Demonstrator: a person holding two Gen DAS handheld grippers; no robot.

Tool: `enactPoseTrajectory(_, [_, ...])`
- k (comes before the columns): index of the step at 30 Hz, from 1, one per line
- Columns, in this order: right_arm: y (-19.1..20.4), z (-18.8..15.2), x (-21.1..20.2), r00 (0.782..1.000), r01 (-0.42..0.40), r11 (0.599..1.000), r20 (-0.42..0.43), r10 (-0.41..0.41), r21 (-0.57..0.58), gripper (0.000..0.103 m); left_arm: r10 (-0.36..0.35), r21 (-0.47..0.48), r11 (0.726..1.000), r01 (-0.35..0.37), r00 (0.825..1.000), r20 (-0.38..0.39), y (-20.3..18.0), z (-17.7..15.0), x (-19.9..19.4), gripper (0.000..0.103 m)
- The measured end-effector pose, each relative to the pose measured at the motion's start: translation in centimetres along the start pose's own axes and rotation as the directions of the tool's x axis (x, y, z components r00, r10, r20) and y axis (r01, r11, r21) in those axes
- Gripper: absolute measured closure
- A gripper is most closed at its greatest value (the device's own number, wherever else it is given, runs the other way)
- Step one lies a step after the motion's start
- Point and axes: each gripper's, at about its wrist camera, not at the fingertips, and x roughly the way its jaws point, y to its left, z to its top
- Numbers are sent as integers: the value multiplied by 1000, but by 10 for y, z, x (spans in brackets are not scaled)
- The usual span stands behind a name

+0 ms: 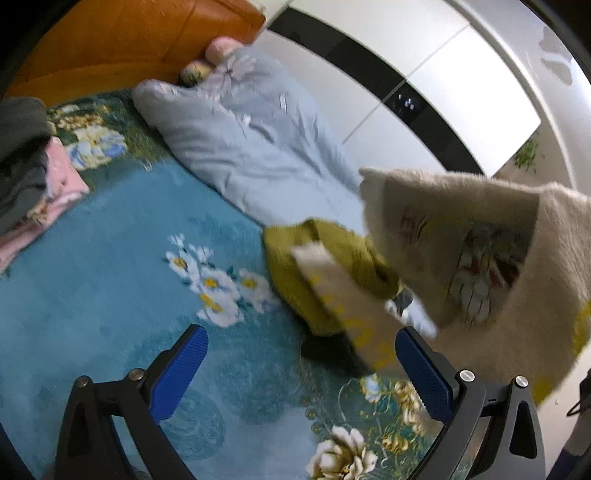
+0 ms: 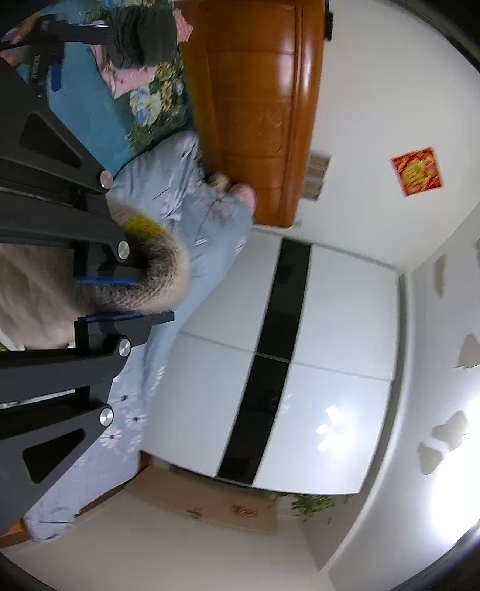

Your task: Fold clothes

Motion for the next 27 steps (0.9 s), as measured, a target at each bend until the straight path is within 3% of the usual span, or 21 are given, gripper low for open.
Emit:
enactPoseTrajectory(3, [3, -6, 2, 992, -118, 992, -31, 119, 44, 91, -17, -1, 1000, 17, 999, 50, 1, 9, -23, 0])
enactPoseTrajectory(7, [60, -43, 70, 941, -254, 967, -233, 247, -1, 91, 4, 2, 1000, -4, 999, 39, 5, 11, -32, 0])
enactPoseTrajectory(9, [96, -75, 114, 887, -309, 951, -355, 295, 17, 91, 37, 11, 999, -37, 999, 16, 9, 5, -29, 0])
enactPoseTrajectory(12, [140, -130, 181, 778, -332, 937, -529, 339, 112, 90, 93, 28, 995, -93, 995, -20, 16, -5, -23, 0])
enactPoseTrajectory(17, [188, -179, 255, 653, -332, 926, -664, 365, 182, 89, 181, 47, 983, -177, 978, -104, 29, -18, -3, 0])
enactPoseTrajectory(19, [205, -201, 281, 583, -326, 924, -727, 363, 199, 87, 202, 55, 979, -197, 970, -135, 31, -20, 6, 0])
enactPoseTrajectory(21, [210, -213, 288, 527, -342, 909, -753, 394, 236, 81, 232, 70, 972, -223, 960, -159, 33, -22, 15, 0])
enactPoseTrajectory(22, [211, -215, 284, 512, -368, 897, -751, 417, 247, 76, 245, 78, 969, -235, 955, -169, 34, -22, 19, 0])
enactPoseTrajectory(24, [208, -211, 269, 501, -442, 861, -727, 469, 251, 58, 253, 73, 967, -243, 949, -187, 37, -21, 28, 0])
enactPoseTrajectory(25, [205, -205, 259, 506, -473, 846, -710, 490, 247, 57, 252, 65, 968, -243, 948, -196, 39, -19, 32, 0])
enactPoseTrajectory(27, [178, -192, 232, 565, -492, 839, -648, 511, 233, 47, 249, 50, 968, -244, 944, -214, 42, -17, 41, 0])
